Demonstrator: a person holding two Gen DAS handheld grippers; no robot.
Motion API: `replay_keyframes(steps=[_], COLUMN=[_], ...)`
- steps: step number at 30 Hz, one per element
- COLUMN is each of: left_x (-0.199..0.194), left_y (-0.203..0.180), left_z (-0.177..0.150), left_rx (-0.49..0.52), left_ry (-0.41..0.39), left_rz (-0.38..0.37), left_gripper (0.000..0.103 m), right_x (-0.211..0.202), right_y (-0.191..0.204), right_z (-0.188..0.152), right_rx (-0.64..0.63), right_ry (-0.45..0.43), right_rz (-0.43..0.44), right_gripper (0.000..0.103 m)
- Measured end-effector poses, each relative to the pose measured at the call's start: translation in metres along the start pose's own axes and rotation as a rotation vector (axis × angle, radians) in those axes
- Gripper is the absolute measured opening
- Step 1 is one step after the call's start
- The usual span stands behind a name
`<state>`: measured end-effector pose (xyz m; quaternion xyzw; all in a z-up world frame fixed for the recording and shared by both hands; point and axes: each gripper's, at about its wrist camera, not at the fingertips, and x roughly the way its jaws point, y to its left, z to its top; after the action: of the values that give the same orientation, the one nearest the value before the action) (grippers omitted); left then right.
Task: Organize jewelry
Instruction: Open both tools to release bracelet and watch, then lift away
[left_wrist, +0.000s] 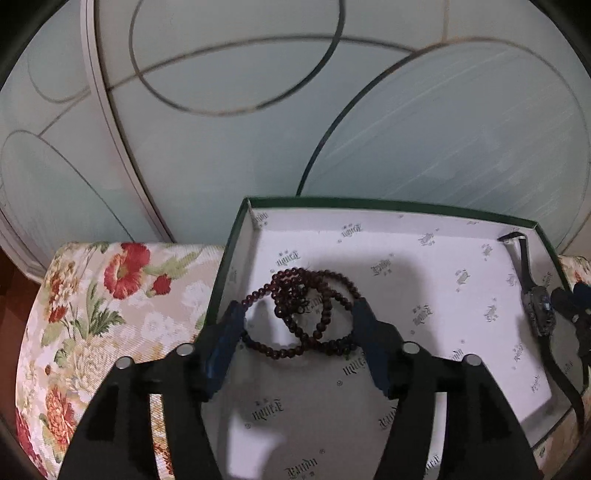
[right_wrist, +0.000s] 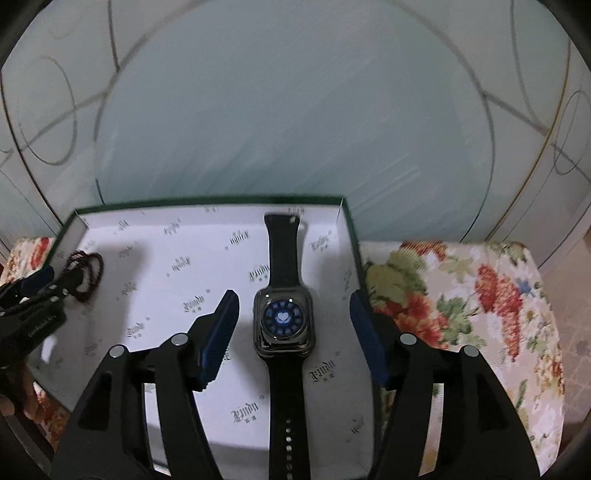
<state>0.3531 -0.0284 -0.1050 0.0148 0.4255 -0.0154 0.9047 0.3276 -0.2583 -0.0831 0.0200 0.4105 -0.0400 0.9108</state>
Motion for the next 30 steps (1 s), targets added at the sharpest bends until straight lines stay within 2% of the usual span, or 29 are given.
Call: replay_keyframes(steps=[4,11,16,21,22,26,30], left_x=[-0.017,-0.065,-0.092,-0.109,-0.110,-0.114,-0.109], left_y=[0.001,0.011,0.027,0.037,0.039,0.033,0.028], left_z=[-0.003,-0.026,-0.055,-0.093,-0.102,-0.130,-0.147], left_rx=[0.012,0.023,0.010,-0.006,-0.013,-0.006,-0.025], left_ry=[-0.024,-0.045,-0.031,-0.005,0.005,0.039,0.072], left_rz=[-0.010,-0.021,-0.041,-0.059,-0.067,-0.090,-0.102], left_gripper=[0.073,0.074,0.074,0.073,0.073,0.058,0.048], right_x=[-0.030,-0.089,-0.121,-0.133,-0.133,-0.132,-0.134], right_y=[-0.004,-0.018,-0.028,-0.027,-0.025,-0.022,-0.021], right_z=[-0.004,-0.025,-0.062,-0.101,-0.108,-0.127,-0.138], right_rx=[0.010,0.043,0.062,0.065,0.057,0.039,0.031], right_ry=[-0.048,-0.125,-0.136,-0.093,-0.080,-0.043,-0.025], right_rz=[0.021,0.046,0.051,0.052,0.046,0.037,0.035], right_gripper=[0.063,0.063,0.063,0.063,0.063,0.063,0.063])
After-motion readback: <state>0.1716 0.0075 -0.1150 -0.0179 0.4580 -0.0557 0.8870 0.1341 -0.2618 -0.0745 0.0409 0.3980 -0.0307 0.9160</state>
